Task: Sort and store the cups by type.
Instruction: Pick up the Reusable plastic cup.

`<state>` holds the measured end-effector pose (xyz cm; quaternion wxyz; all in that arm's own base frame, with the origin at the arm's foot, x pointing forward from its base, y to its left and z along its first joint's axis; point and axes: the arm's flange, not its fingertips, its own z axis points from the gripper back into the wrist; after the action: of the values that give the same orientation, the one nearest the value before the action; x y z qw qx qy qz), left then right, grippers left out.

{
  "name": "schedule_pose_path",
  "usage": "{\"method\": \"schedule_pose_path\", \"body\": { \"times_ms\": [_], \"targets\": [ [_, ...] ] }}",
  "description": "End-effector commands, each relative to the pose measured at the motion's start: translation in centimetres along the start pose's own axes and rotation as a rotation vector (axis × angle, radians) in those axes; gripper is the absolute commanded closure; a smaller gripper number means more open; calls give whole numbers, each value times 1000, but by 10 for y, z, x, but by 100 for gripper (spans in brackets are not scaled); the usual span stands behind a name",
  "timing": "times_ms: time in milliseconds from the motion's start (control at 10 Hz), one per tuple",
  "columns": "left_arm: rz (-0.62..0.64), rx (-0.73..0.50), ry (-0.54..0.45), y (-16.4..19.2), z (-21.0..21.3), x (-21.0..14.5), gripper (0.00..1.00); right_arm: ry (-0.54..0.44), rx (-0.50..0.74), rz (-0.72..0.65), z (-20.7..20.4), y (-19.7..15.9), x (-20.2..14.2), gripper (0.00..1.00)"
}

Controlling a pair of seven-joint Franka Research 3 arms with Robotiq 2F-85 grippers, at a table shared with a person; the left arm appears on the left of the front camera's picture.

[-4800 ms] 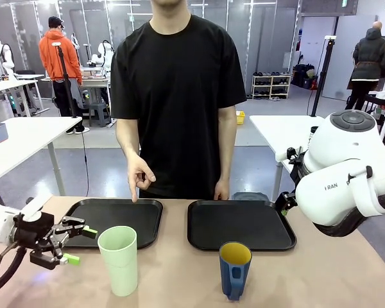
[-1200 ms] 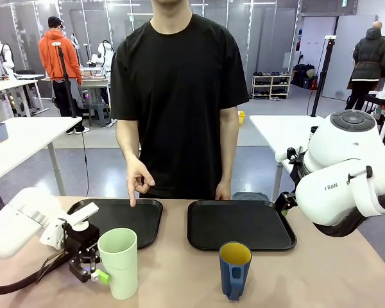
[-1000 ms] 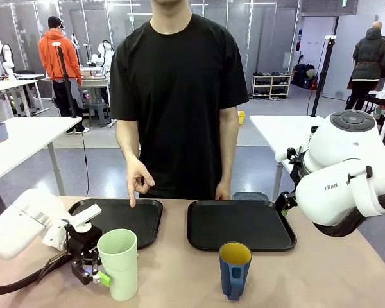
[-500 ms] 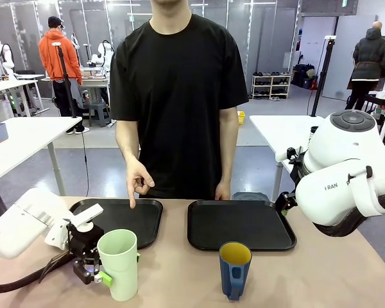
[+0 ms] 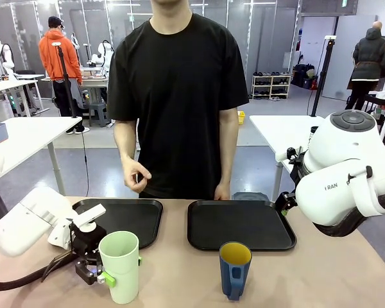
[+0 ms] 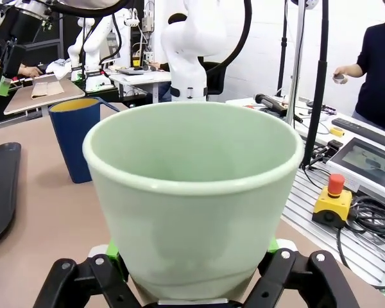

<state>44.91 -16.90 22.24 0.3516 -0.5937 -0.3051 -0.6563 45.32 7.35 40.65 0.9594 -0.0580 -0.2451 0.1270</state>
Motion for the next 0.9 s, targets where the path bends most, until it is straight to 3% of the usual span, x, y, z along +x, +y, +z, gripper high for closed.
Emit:
{"method": "schedule_pose_path", "body": {
  "times_ms": [0,400,800],
  "targets": [
    [-40,-32,-20,-13,1,-21,52,-1,1,0,0,0,1,0],
    [-83,193,-13,-24,35,13,52,-1,1,0,0,0,1,0],
    [-102,279,-54,-36,58,32,52,-1,1,0,0,0,1,0]
  ]
}}
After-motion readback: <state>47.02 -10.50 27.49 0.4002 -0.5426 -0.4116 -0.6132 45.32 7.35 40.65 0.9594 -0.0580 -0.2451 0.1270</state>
